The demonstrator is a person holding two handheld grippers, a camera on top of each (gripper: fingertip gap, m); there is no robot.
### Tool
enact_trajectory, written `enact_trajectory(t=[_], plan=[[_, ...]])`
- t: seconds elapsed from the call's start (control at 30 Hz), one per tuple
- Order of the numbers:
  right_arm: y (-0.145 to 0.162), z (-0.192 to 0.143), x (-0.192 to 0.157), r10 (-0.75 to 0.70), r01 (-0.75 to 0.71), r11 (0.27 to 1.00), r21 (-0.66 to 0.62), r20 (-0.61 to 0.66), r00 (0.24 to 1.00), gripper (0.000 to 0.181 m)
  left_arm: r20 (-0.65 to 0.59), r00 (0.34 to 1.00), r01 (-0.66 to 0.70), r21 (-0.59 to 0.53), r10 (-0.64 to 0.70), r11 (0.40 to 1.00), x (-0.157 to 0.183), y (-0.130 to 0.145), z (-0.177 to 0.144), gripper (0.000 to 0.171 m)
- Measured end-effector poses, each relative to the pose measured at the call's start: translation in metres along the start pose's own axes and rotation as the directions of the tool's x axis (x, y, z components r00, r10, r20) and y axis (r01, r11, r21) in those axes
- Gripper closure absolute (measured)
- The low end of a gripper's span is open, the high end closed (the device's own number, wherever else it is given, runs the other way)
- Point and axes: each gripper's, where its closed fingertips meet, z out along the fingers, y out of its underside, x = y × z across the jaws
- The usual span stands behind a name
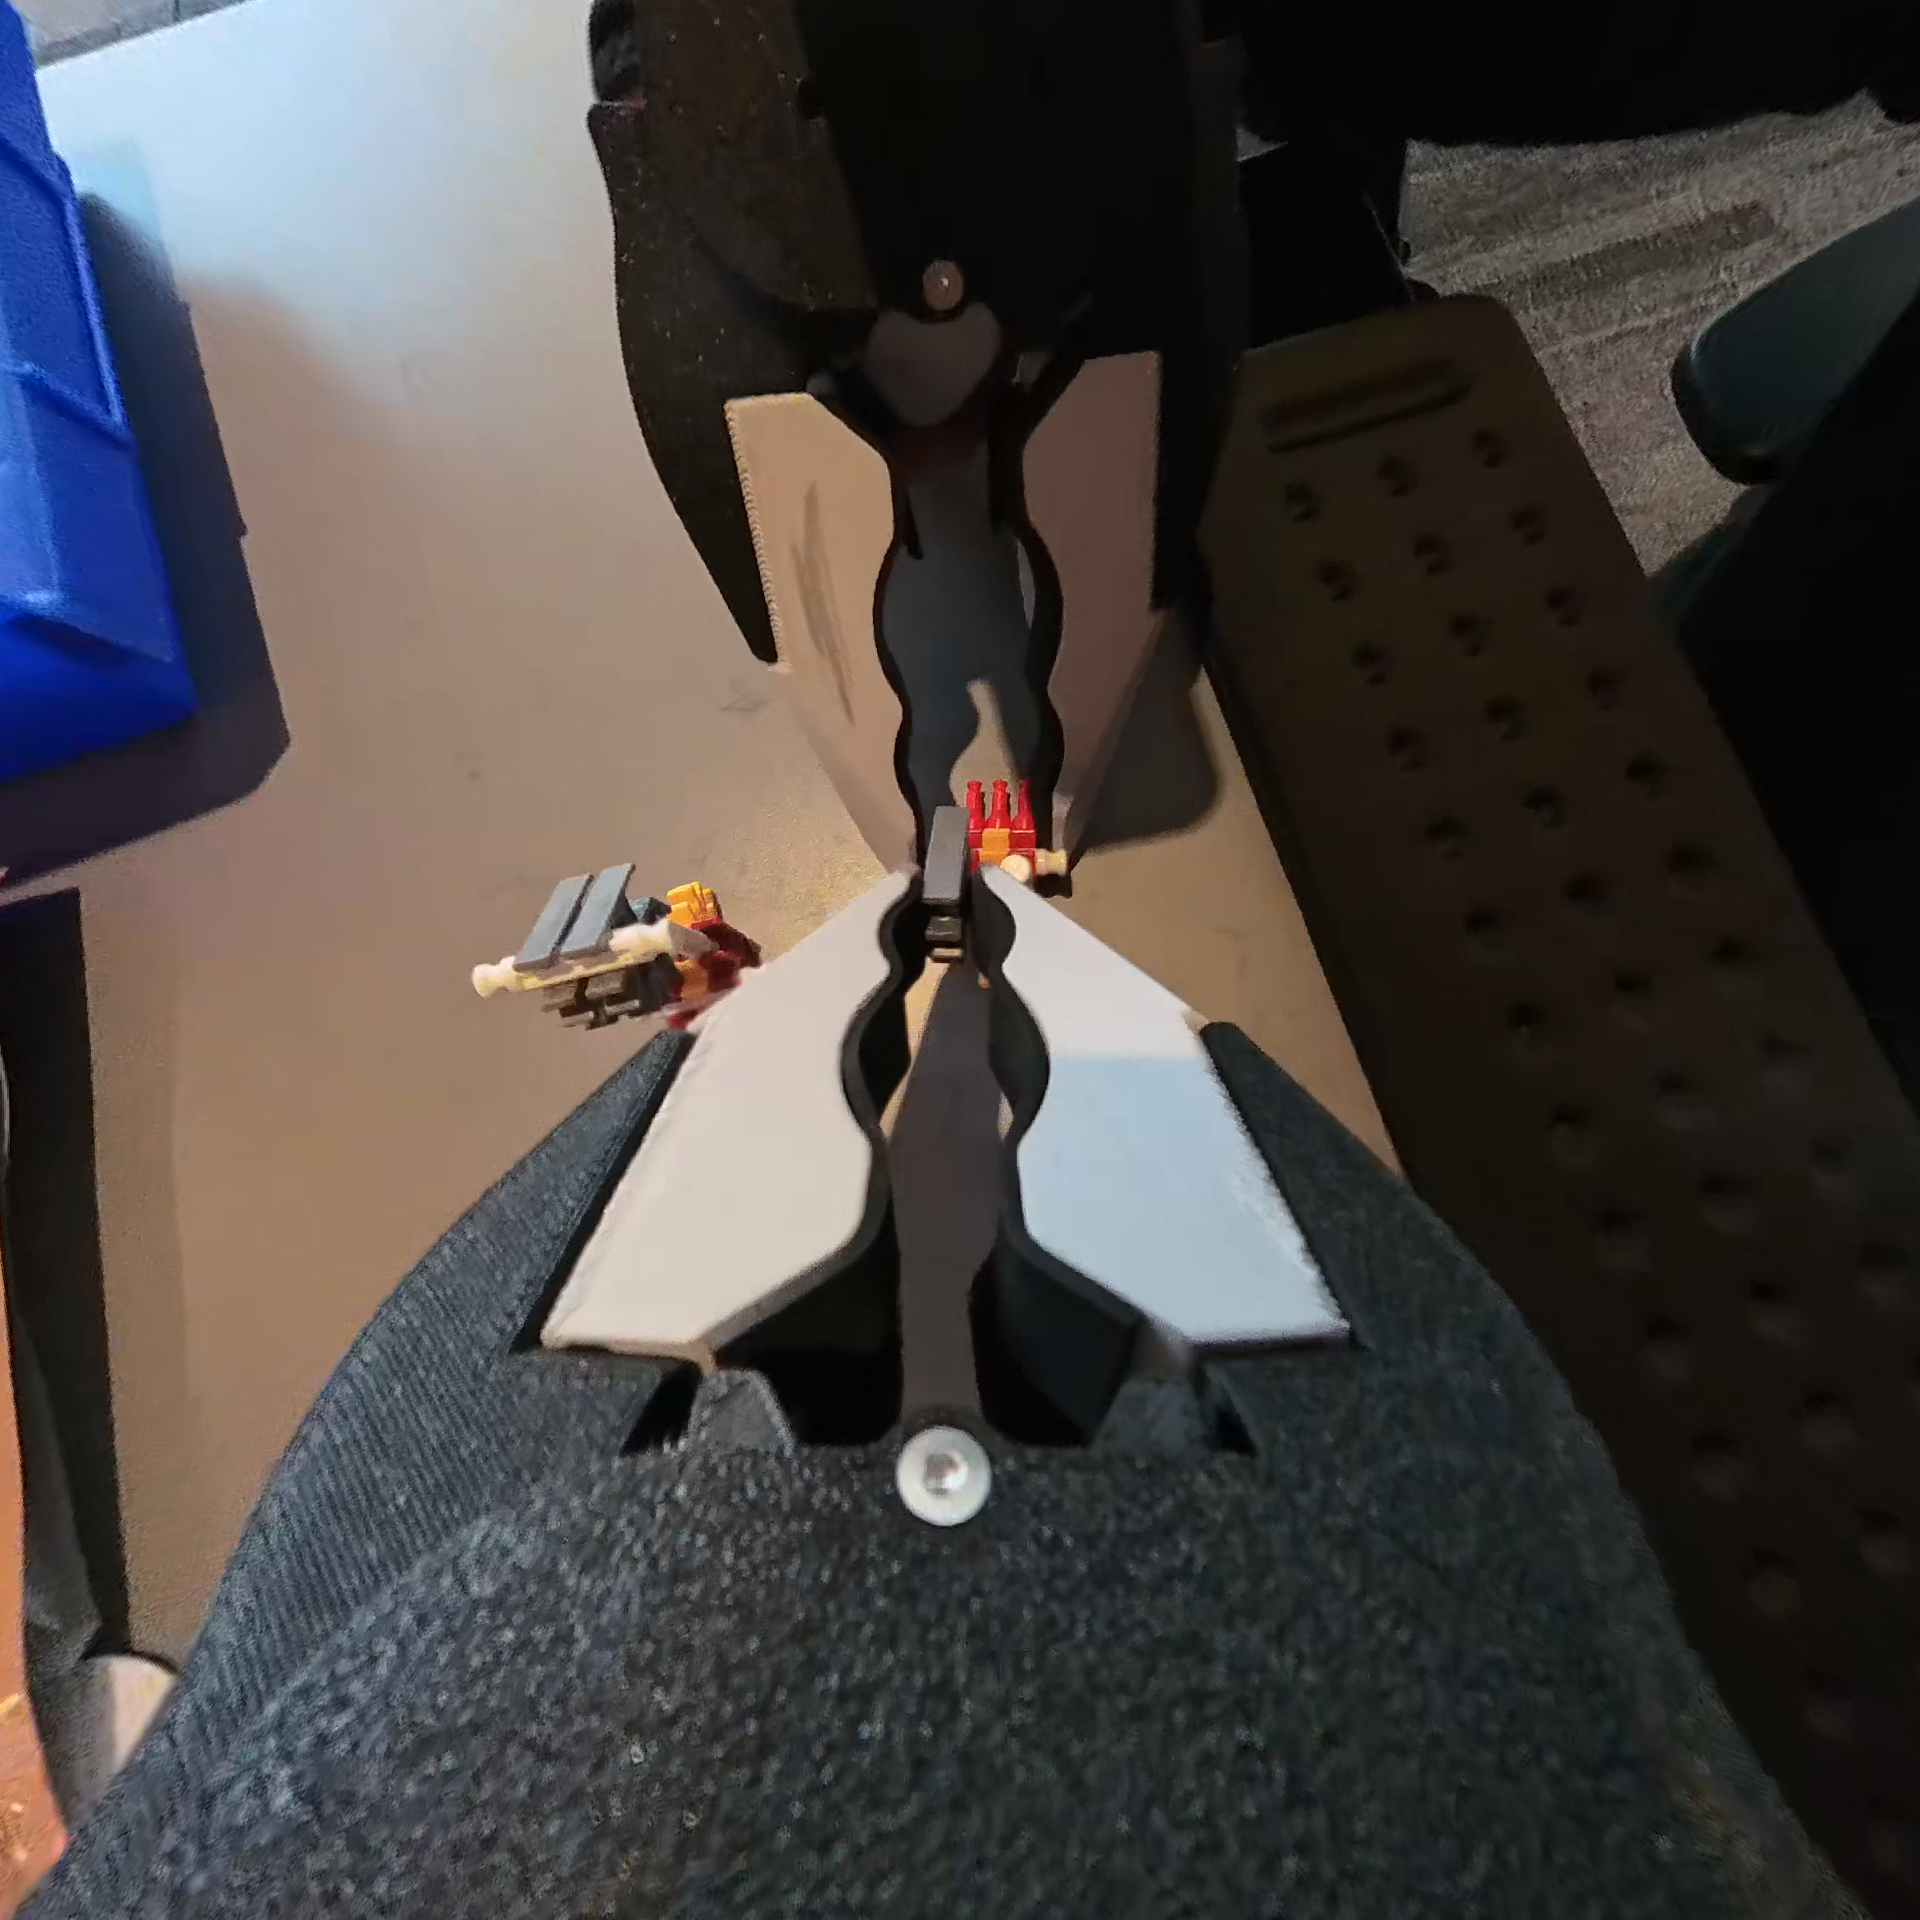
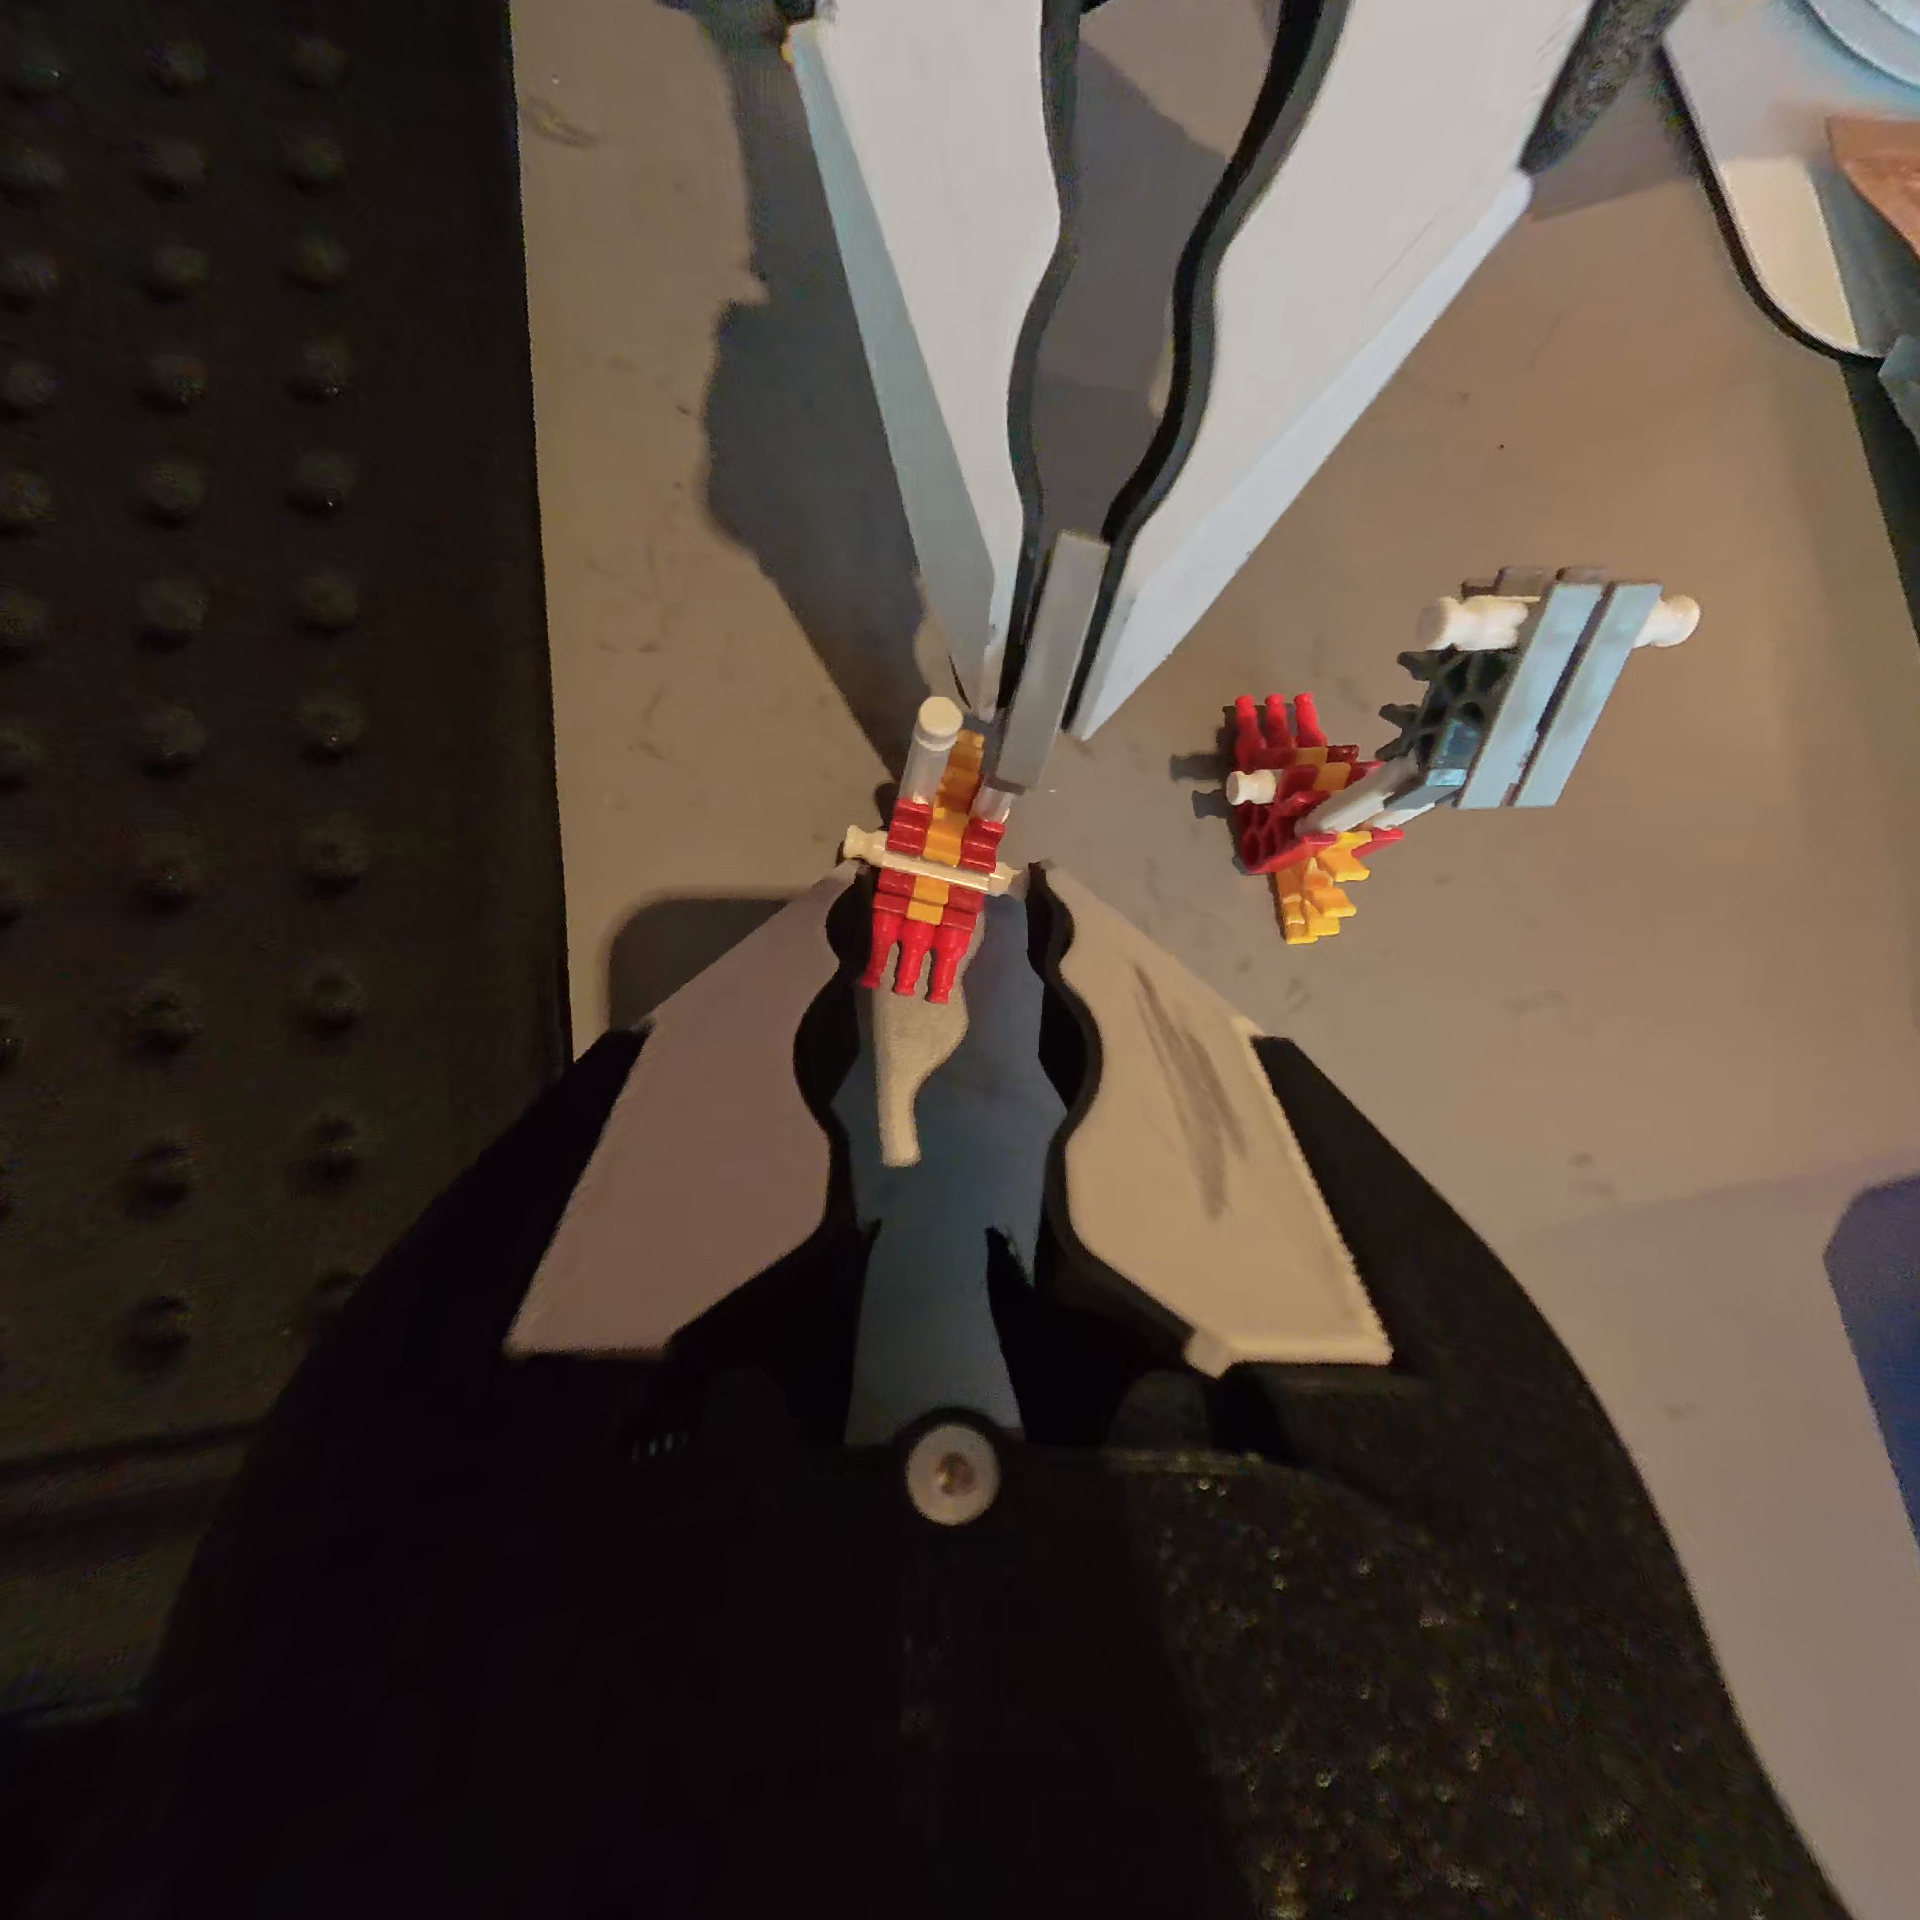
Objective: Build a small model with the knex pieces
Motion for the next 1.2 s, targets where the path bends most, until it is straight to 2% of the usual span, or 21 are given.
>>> enact_trajectory(t=[0.13, 0.37, 0.47, 0.6, 0.7, 0.77, 0.87, 1.0, 1.1, 1.2], plan=[[0.0, 0.0, 0.0, 0.014, -0.014, 1.0, 0.012, -0.012, 1.0, 0.152, 0.039, 0.997, 0.07, 0.013, -0.071, 0.997, 0.0, -0.001, 0.001, 0.166], [0.0, -0.001, 0.0, 0.012, -0.012, 1.0, 0.012, -0.025, 1.0, 0.152, 0.061, 0.998, 0.017, 0.021, -0.018, 1.0, -0.001, -0.001, 0.002, 0.164], [0.004, -0.004, 0.002, 0.054, -0.054, 0.998, -0.009, -0.026, 0.998, 0.126, 0.067, 0.998, 0.018, -0.008, -0.018, 1.0, -0.005, 0.002, 0.003, 0.151], [0.004, -0.012, 0.002, 0.057, -0.057, 0.998, -0.011, -0.041, 0.998, 0.124, 0.081, 0.997, 0.018, -0.011, -0.018, 1.0, -0.007, 0.001, -0.002, 0.137], [0.002, -0.018, 0.002, 0.048, -0.049, 0.999, -0.012, -0.058, 0.997, 0.124, 0.1, 0.995, 0.028, 0.008, -0.029, 1.0, -0.007, -0.002, -0.009, 0.132], [0.004, -0.022, 0.003, 0.042, -0.044, 0.999, -0.031, -0.079, 0.996, 0.124, 0.125, 0.992, 0.025, -0.02, -0.023, 0.999, -0.007, 0.001, -0.017, 0.127], [0.005, -0.038, 0.006, 0.037, -0.042, 0.999, -0.031, -0.153, 0.988, 0.124, 0.187, 0.982, 0.009, -0.058, 0.002, 0.998, -0.003, 0.004, -0.048, 0.127], [-0.01, -0.068, -0.002, 0.031, -0.016, 0.998, 0.068, -0.23, 0.973, 0.124, 0.325, 0.946, 0.049, -0.087, -0.019, 0.995, 0.009, 0.018, -0.117, 0.127], [-0.027, -0.08, -0.018, 0.002, 0.029, 0.992, 0.126, -0.239, 0.971, 0.125, 0.442, 0.895, 0.137, -0.14, -0.062, 0.981, 0.019, 0.054, -0.168, 0.128], [-0.048, -0.076, -0.043, -0.045, 0.079, 0.983, 0.164, -0.199, 0.979, 0.126, 0.543, 0.831, 0.247, -0.164, -0.121, 0.955, 0.035, 0.093, -0.213, 0.131]])
